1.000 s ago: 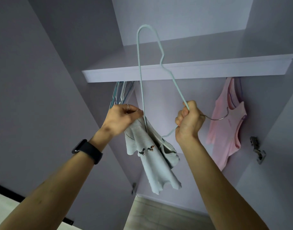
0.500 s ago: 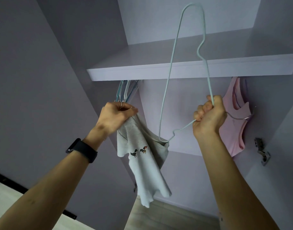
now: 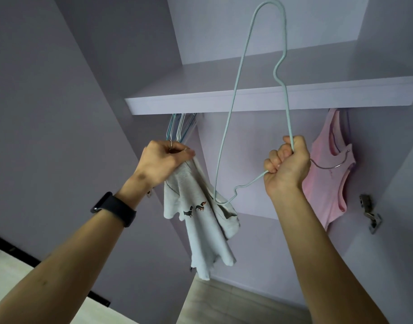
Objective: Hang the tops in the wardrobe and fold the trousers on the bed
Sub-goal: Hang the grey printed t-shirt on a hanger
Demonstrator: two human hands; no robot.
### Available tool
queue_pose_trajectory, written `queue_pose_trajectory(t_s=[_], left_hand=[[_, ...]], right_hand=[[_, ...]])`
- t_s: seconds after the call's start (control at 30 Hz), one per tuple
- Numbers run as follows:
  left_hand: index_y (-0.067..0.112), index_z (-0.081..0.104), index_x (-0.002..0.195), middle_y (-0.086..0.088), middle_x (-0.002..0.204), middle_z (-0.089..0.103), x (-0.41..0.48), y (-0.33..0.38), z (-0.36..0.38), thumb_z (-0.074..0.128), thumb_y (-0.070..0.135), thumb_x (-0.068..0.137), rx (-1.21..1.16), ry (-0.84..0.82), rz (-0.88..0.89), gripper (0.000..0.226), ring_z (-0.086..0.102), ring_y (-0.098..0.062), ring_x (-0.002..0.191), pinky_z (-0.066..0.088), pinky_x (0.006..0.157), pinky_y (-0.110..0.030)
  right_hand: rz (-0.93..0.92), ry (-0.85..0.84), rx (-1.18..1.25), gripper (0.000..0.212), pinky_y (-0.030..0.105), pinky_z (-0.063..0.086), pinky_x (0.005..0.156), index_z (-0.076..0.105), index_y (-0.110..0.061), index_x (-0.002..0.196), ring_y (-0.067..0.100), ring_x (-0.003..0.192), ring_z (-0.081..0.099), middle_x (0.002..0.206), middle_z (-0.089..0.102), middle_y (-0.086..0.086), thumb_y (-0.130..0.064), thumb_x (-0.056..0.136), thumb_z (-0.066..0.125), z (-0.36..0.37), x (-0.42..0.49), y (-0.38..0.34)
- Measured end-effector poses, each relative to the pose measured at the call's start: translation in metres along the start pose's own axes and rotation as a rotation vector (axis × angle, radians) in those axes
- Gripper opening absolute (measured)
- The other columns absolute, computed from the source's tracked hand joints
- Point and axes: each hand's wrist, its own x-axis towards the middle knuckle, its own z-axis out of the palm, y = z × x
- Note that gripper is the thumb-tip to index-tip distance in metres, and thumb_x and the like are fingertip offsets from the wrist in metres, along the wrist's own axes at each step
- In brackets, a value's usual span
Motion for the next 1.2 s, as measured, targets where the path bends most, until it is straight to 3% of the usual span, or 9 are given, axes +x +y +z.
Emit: queue_pose_trajectory(t_s=[0.23, 0.4, 0.47, 0.57, 0.7, 0.9, 1.0, 1.1, 1.2], left_hand=[[0.030, 0.080, 0.077, 0.013, 0.080, 0.075, -0.002, 0.002, -0.004, 0.080, 0.034, 0.083, -0.086, 0.025, 0.014, 0.008, 0.069, -0.005, 0.083, 0.055, 0.090, -0.032], [0.028, 0.080, 0.079, 0.003, 0.086, 0.077, 0.004, 0.001, -0.014, 0.080, 0.035, 0.083, -0.165, 0.064, 0.010, 0.007, 0.071, -0.013, 0.086, 0.056, 0.091, -0.034], [0.023, 0.081, 0.080, -0.001, 0.091, 0.078, 0.002, -0.002, -0.015, 0.080, 0.029, 0.085, -0.216, 0.031, -0.010, 0.008, 0.073, -0.016, 0.091, 0.056, 0.090, -0.032], [0.021, 0.080, 0.081, 0.003, 0.089, 0.078, -0.002, -0.011, -0.017, 0.074, 0.015, 0.090, -0.259, 0.037, -0.017, 0.012, 0.072, -0.011, 0.088, 0.053, 0.083, -0.024], [0.024, 0.077, 0.080, 0.009, 0.084, 0.076, 0.005, -0.029, -0.038, 0.074, 0.024, 0.091, -0.219, 0.252, -0.009, 0.011, 0.068, -0.003, 0.077, 0.054, 0.082, -0.023], [0.027, 0.074, 0.089, 0.022, 0.079, 0.067, -0.003, -0.047, -0.044, 0.072, 0.034, 0.093, 0.058, 0.390, 0.050, 0.009, 0.060, 0.018, 0.067, 0.039, 0.063, 0.002], [0.024, 0.076, 0.093, 0.021, 0.081, 0.068, -0.005, -0.056, -0.045, 0.071, 0.035, 0.093, 0.040, 0.440, 0.026, 0.013, 0.060, 0.017, 0.070, 0.039, 0.065, 0.002], [0.021, 0.077, 0.098, 0.018, 0.082, 0.068, -0.005, -0.066, -0.052, 0.071, 0.037, 0.092, 0.011, 0.484, -0.011, 0.017, 0.061, 0.012, 0.073, 0.039, 0.066, 0.002], [0.022, 0.077, 0.098, 0.014, 0.082, 0.069, -0.004, -0.071, -0.053, 0.072, 0.037, 0.092, 0.029, 0.460, -0.024, 0.017, 0.061, 0.008, 0.075, 0.039, 0.066, 0.002]], right_hand=[[-0.059, 0.000, -0.134, 0.028, 0.024, 0.010, 0.045, 0.043, -0.016, 0.062, 0.011, 0.045, 0.016, 0.050, 0.024, -0.006, -0.005, 0.087, 0.050, -0.012, 0.007, 0.022], [-0.057, -0.162, -0.376, 0.033, 0.020, 0.012, 0.044, 0.034, -0.025, 0.053, 0.010, 0.046, 0.014, 0.049, 0.021, -0.008, -0.011, 0.074, 0.055, -0.034, 0.003, 0.056], [-0.042, -0.214, -0.465, 0.046, 0.019, 0.014, 0.043, 0.026, -0.027, 0.050, 0.010, 0.047, 0.013, 0.051, 0.018, -0.008, -0.008, 0.080, 0.054, -0.041, 0.001, 0.066], [-0.066, -0.246, -0.586, 0.044, 0.023, 0.013, 0.047, 0.018, -0.022, 0.059, 0.015, 0.053, 0.011, 0.057, 0.015, -0.003, -0.009, 0.082, 0.053, -0.051, 0.004, 0.074], [-0.177, -0.326, -0.868, 0.040, 0.030, 0.016, 0.055, 0.021, -0.021, 0.053, 0.020, 0.058, 0.015, 0.058, 0.018, 0.003, -0.020, 0.076, 0.055, -0.056, 0.007, 0.064], [-0.347, -0.423, -1.159, 0.041, 0.027, 0.025, 0.048, 0.038, 0.003, 0.059, 0.017, 0.057, 0.025, 0.060, 0.028, 0.010, -0.021, 0.082, 0.060, -0.026, 0.025, 0.036], [-0.368, -0.448, -1.205, 0.040, 0.025, 0.026, 0.044, 0.041, 0.002, 0.058, 0.016, 0.055, 0.024, 0.060, 0.027, 0.008, -0.023, 0.082, 0.061, -0.014, 0.027, 0.028], [-0.371, -0.355, -1.125, 0.034, 0.028, 0.026, 0.051, 0.039, -0.014, 0.052, 0.017, 0.056, 0.023, 0.058, 0.026, 0.002, -0.032, 0.073, 0.059, -0.012, 0.031, 0.019], [-0.411, -0.439, -1.240, 0.039, 0.029, 0.025, 0.050, 0.038, -0.008, 0.053, 0.015, 0.056, 0.022, 0.060, 0.026, 0.005, -0.024, 0.080, 0.061, -0.011, 0.028, 0.020]])
